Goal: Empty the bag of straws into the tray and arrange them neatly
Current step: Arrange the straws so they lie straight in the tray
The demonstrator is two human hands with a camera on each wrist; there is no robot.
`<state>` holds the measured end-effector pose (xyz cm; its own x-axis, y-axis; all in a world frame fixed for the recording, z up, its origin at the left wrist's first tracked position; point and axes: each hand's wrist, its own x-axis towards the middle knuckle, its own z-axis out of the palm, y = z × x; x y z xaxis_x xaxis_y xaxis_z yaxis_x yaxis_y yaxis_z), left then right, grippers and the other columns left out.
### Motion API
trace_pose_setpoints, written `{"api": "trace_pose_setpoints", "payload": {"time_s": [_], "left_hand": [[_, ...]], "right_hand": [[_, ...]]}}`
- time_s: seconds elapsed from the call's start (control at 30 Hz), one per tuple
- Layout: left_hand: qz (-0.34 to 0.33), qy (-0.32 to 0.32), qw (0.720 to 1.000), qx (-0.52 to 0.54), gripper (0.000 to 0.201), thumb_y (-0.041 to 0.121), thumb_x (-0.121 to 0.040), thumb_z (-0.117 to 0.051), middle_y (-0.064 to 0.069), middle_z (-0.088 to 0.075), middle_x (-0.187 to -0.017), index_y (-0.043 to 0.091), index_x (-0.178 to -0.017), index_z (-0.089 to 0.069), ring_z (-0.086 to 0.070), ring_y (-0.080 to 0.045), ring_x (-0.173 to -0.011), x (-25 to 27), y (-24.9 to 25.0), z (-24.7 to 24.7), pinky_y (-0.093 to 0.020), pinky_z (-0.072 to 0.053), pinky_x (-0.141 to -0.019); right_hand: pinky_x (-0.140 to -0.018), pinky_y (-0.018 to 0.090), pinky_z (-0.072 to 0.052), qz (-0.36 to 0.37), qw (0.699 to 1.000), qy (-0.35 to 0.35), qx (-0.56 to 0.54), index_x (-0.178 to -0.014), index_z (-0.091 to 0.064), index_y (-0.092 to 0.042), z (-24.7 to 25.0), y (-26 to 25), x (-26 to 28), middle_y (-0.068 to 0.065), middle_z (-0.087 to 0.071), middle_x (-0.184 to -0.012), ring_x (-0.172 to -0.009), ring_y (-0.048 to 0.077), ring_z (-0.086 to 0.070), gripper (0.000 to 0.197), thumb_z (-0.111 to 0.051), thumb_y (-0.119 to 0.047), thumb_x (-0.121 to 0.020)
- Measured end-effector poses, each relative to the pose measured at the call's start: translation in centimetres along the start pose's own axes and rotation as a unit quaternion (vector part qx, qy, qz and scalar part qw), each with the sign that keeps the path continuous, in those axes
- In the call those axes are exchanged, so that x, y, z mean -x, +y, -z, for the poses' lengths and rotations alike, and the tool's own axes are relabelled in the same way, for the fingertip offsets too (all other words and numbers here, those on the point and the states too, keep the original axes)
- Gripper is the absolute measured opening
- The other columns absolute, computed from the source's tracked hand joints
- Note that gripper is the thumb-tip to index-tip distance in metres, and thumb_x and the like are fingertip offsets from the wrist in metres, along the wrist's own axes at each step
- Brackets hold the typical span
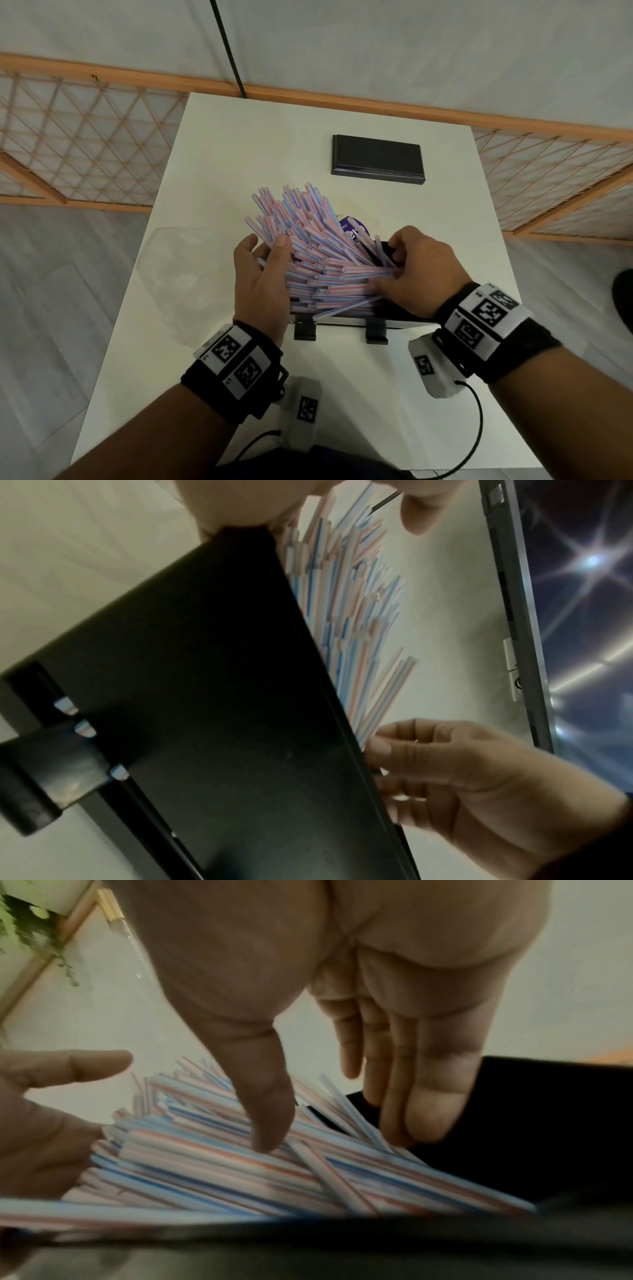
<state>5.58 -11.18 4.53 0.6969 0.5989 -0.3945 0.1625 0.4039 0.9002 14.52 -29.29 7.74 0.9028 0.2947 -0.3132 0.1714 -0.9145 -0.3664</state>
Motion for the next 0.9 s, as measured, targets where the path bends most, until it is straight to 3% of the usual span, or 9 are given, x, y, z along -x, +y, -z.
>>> {"api": "trace_pose_setpoints", "payload": {"time_s": [0.07,0.17,0.23,0.4,0.5,0.57,0.67,0.77,0.9], "left_hand": [[-0.001,-0.004,1.0,0.008,0.045,0.029,-0.104,-0.053,-0.005,-0.067,-0.117,0.007,-0.141,-0.04,-0.072,-0.016,-0.099,0.1,0.1,0.0,-0.026,-0.06,-0.077],[0.001,-0.013,1.0,0.023,0.035,0.025,-0.105,-0.051,-0.003,-0.068,-0.109,0.008,-0.135,-0.042,-0.074,-0.005,-0.084,0.3,0.2,-0.2,-0.019,-0.058,-0.067],[-0.001,-0.015,1.0,0.024,0.036,0.025,-0.105,-0.051,-0.003,-0.069,-0.109,0.007,-0.134,-0.043,-0.075,-0.005,-0.082,0.5,0.3,-0.3,-0.019,-0.058,-0.066],[0.005,-0.012,1.0,0.01,0.044,0.031,-0.104,-0.052,-0.009,-0.068,-0.119,0.007,-0.139,-0.04,-0.076,-0.017,-0.096,0.4,0.1,-0.1,-0.026,-0.061,-0.071],[-0.024,0.011,0.999,-0.022,0.057,0.038,-0.1,-0.058,-0.016,-0.06,-0.135,0.007,-0.144,-0.038,-0.065,-0.027,-0.119,0.0,0.3,0.1,-0.036,-0.057,-0.093],[-0.072,0.033,0.995,-0.055,0.067,0.039,-0.095,-0.062,-0.019,-0.051,-0.145,0.007,-0.147,-0.036,-0.053,-0.027,-0.134,-0.6,1.0,0.5,-0.029,-0.046,-0.104],[-0.107,0.045,0.992,-0.053,0.08,0.043,-0.084,-0.062,-0.008,-0.047,-0.149,0.009,-0.151,-0.032,-0.049,-0.017,-0.137,-1.6,2.7,1.2,-0.018,-0.04,-0.102],[-0.111,0.052,0.991,-0.058,0.069,0.034,-0.096,-0.066,-0.004,-0.046,-0.149,0.012,-0.152,-0.032,-0.048,-0.01,-0.134,-2.1,3.4,1.7,-0.007,-0.039,-0.092],[-0.048,0.056,0.997,-0.022,0.06,0.038,-0.101,-0.058,-0.003,-0.047,-0.151,0.014,-0.151,-0.035,-0.048,-0.015,-0.134,-1.9,2.7,1.5,-0.024,-0.037,-0.1]], "right_hand": [[-0.078,0.025,-0.039,0.0,0.999,-0.043,0.019,-0.118,-0.053,-0.021,-0.5,0.3,0.0,-0.003,-0.061,-0.106,-0.098,0.022,-0.059,0.06,-0.084,-0.04,-0.07],[-0.079,0.025,-0.041,0.032,0.998,-0.049,-0.005,-0.117,-0.054,-0.023,-1.6,0.0,-0.1,-0.004,-0.061,-0.101,-0.096,0.024,-0.06,0.047,-0.079,-0.031,-0.078],[-0.082,0.029,-0.045,0.042,0.998,-0.051,-0.007,-0.117,-0.056,-0.024,-2.0,-0.2,-0.3,-0.002,-0.064,-0.102,-0.096,0.024,-0.061,0.04,-0.075,-0.03,-0.082],[-0.084,0.032,-0.047,0.108,0.994,-0.03,-0.006,-0.112,-0.069,-0.029,-2.2,-0.4,-0.5,-0.003,-0.071,-0.1,-0.093,0.022,-0.062,0.023,-0.064,-0.034,-0.091],[-0.082,0.032,-0.046,0.119,0.992,-0.036,0.017,-0.114,-0.07,-0.027,-2.4,-0.6,-0.8,0.001,-0.07,-0.1,-0.094,0.025,-0.062,0.025,-0.061,-0.036,-0.093],[-0.075,0.029,-0.039,0.111,0.993,-0.023,0.033,-0.108,-0.069,-0.021,-2.4,-0.3,-0.9,0.002,-0.067,-0.094,-0.093,0.026,-0.06,0.025,-0.066,-0.038,-0.09],[-0.077,0.027,-0.039,0.068,0.998,-0.001,0.017,-0.112,-0.064,-0.017,-1.9,0.6,-0.8,0.004,-0.068,-0.099,-0.095,0.027,-0.061,0.033,-0.073,-0.034,-0.086],[-0.083,0.033,-0.049,0.068,0.997,-0.01,0.022,-0.117,-0.062,-0.028,-1.9,1.2,-0.8,-0.001,-0.07,-0.102,-0.098,0.027,-0.063,0.035,-0.066,-0.041,-0.085],[-0.092,0.042,-0.045,0.092,0.99,-0.061,0.094,-0.131,-0.05,-0.036,-2.8,0.7,-0.9,-0.003,-0.06,-0.117,-0.11,0.028,-0.056,0.045,-0.052,-0.054,-0.089]]}}
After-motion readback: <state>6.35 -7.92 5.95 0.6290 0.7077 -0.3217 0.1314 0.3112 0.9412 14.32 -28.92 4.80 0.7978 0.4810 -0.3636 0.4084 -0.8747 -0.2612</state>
